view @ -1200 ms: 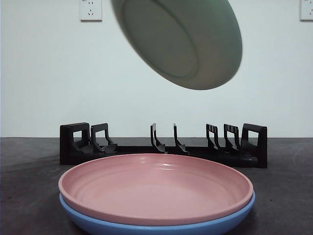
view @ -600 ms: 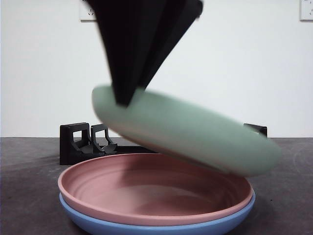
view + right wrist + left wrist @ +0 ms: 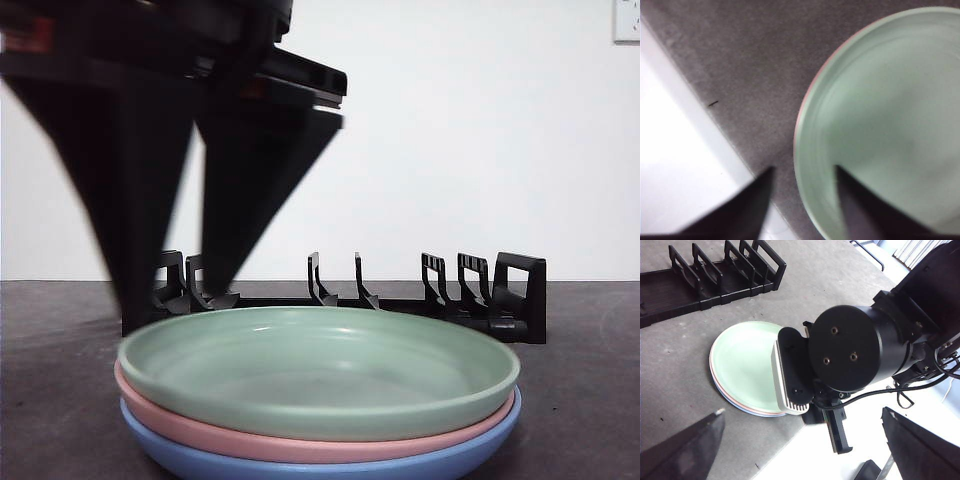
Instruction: Place the plate
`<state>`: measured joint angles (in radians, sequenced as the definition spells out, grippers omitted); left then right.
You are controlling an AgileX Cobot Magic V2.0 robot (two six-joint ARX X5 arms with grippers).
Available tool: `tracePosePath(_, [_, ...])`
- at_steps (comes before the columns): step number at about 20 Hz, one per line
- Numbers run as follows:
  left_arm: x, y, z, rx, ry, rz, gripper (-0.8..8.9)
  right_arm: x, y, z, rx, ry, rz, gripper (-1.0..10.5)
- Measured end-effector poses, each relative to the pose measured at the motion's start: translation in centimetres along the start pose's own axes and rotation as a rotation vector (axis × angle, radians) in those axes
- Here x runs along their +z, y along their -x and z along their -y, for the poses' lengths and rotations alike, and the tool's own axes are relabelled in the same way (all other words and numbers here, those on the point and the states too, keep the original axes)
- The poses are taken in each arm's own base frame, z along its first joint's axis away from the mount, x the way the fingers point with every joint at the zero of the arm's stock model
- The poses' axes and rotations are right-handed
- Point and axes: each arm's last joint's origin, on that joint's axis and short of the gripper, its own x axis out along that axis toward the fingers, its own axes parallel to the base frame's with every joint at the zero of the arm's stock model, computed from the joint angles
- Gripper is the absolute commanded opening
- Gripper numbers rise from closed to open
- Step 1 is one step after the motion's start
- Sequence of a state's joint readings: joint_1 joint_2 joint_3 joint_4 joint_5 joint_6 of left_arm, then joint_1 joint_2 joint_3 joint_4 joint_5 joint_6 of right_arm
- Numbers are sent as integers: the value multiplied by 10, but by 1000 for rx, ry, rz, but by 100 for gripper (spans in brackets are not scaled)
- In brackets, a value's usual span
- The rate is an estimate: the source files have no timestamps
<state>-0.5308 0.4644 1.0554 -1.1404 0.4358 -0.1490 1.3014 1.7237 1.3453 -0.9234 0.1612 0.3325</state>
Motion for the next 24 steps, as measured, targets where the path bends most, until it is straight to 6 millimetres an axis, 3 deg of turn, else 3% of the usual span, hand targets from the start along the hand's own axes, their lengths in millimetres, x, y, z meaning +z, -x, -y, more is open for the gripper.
tracePosePath(3, [0, 0, 0, 0, 0, 0, 500, 0, 0, 1, -25, -19, 9, 445])
tracePosePath(6, [0, 0, 0, 0, 0, 0, 500, 2, 5, 2, -19, -29, 13, 446])
tracePosePath(9, [0, 0, 0, 0, 0, 0, 500, 1, 31, 18, -12, -54, 66, 446])
tracePosePath(15, [4, 0, 1, -5, -25, 36, 500, -8, 79, 114, -74, -246, 143, 446])
tracePosePath(18, [6, 0, 0, 8, -34, 59, 500, -28, 108, 160, -57, -352, 229, 446])
tracePosePath(20, [6, 0, -1, 67, -33, 68, 500, -50, 124, 181, -37, -403, 281, 446])
tracePosePath(24, [7, 1, -4, 150, -32, 82, 500, -80, 135, 196, 19, -443, 367, 446])
